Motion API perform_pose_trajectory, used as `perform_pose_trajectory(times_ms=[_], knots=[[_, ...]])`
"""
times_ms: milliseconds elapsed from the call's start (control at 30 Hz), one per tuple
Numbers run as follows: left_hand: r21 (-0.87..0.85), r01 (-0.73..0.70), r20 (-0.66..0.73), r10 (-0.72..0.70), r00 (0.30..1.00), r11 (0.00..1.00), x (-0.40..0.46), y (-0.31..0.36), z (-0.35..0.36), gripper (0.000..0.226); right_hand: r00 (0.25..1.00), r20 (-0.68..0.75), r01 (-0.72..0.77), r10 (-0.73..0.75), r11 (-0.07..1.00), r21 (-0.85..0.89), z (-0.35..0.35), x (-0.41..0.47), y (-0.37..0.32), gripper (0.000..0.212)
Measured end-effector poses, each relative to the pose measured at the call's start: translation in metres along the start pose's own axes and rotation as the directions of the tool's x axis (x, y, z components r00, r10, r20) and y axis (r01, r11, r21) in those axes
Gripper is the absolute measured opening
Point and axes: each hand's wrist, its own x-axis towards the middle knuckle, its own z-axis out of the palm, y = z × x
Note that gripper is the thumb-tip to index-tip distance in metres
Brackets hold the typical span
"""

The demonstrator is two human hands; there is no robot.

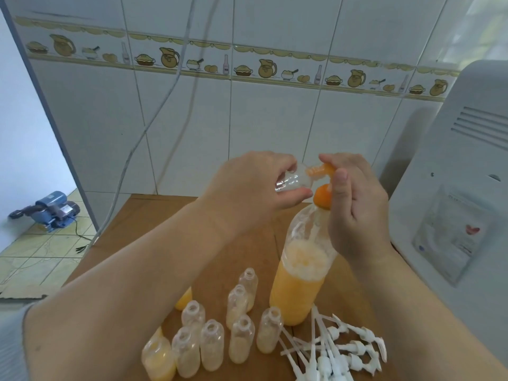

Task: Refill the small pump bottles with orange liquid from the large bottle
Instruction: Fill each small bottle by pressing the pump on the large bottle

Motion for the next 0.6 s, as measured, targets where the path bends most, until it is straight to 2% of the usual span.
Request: perform_pose_trajectory(times_ms=[133, 333, 467, 600], knots=[[-0.001, -0.013, 0.015, 0.013, 1.000, 1.000, -0.005, 0.004, 0.008, 0.037, 0.997, -0.070, -0.035, 0.037, 0.999, 0.037, 0.010, -0.010, 0.000, 0.043], [0.078, -0.021, 0.094, 0.013, 0.995, 0.997, 0.003, 0.000, 0.001, 0.036, 0.996, 0.031, -0.087, 0.086, 0.995, 0.041, 0.004, -0.006, -0.003, 0.050], [0.000, -0.038, 0.033, 0.038, 0.999, 0.999, 0.000, 0.007, 0.000, 0.033, 0.997, -0.048, -0.059, 0.061, 0.997, 0.055, 0.001, -0.006, -0.005, 0.046], [-0.006, -0.013, 0.070, 0.013, 0.997, 1.000, -0.005, 0.011, 0.010, 0.031, 0.994, -0.063, -0.084, 0.086, 0.996, 0.032, 0.010, -0.017, 0.000, 0.042]])
